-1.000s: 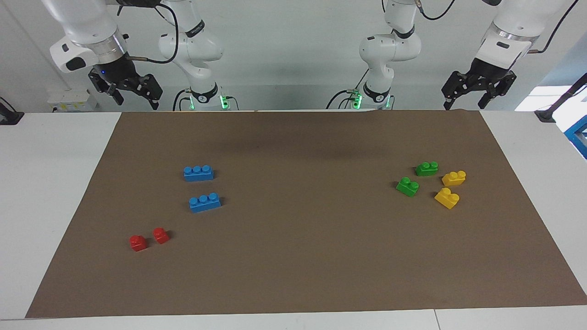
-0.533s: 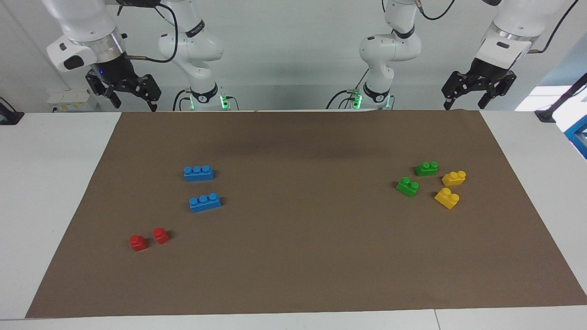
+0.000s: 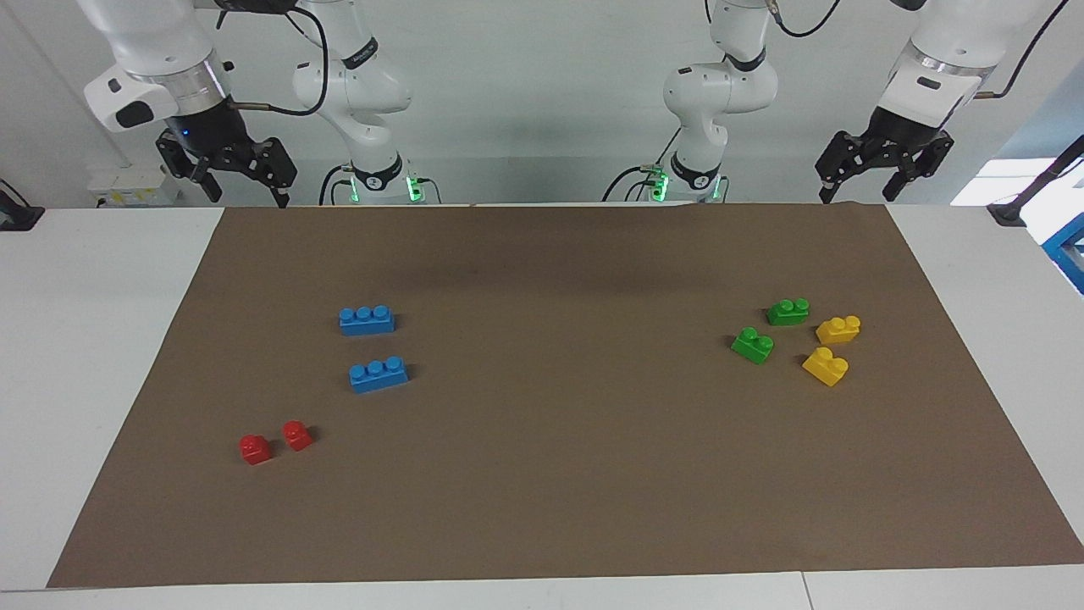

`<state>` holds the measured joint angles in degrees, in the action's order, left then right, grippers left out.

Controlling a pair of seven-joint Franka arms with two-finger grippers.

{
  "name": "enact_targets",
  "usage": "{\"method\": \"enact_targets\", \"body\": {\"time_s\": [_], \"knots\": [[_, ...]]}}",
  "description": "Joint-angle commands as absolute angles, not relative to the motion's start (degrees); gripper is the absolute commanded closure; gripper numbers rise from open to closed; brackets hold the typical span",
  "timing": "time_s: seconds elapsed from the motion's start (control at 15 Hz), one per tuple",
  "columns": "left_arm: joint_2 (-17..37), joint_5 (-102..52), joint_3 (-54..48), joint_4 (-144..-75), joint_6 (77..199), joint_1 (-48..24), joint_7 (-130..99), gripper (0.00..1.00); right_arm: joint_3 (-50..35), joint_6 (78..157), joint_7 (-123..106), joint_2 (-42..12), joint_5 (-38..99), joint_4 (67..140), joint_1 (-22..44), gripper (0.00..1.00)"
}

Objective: Remove green block with left arm and hold with right

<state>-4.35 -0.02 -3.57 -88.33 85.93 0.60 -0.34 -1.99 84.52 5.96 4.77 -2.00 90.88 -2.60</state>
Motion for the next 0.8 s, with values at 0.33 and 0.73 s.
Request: {"method": "enact_targets", "body": {"time_s": [0.33, 0.73], "knots": [[-4.4, -0.5, -4.0, -87.6, 86.0, 1.2, -0.9, 0.0, -2.4, 84.0, 4.8, 5.2, -0.3, 91.5, -3.6, 0.01], [-4.4, -0.6, -4.0, -87.6, 86.0, 1.2, -0.9, 0.0, -2.3, 83.7, 6.1, 5.3, -0.2, 91.6, -3.4, 0.01]]}}
